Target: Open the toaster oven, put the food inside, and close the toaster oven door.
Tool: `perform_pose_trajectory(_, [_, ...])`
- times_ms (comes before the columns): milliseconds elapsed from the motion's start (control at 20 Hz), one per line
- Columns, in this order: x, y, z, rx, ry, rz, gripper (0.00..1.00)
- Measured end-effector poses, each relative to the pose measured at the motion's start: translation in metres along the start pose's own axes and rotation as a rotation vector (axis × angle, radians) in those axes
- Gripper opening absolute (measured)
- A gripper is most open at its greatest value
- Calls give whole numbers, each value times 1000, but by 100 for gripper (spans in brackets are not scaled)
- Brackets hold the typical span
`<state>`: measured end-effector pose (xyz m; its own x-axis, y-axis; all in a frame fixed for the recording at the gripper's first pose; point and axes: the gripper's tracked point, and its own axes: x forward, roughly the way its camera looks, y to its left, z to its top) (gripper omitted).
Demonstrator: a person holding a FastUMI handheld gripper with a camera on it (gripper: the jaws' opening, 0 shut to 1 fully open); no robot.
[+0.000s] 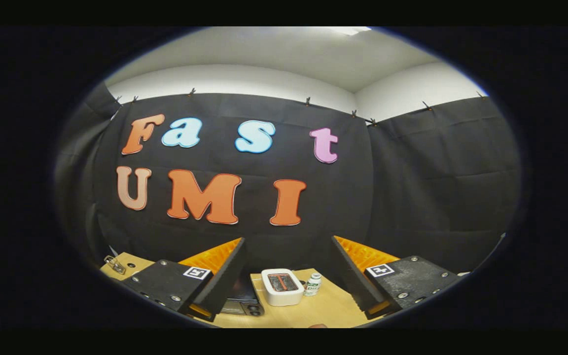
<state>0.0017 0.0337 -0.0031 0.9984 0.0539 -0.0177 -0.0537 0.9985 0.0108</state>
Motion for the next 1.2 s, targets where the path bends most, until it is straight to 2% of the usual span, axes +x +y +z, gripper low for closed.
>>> perform_pose_trajectory(300, [6, 42, -19, 47, 4, 52, 99])
perform_pose_trajectory(450, [8, 77, -39, 71, 13, 110, 99])
perform_pose_trajectory(750, [11, 155, -116, 95, 95, 226, 99])
perform_pose_trajectory(950, [14, 186, -167, 37, 135, 267, 99])
perform_pose_trajectory(1200, [16, 216, -236, 23, 262, 319, 99])
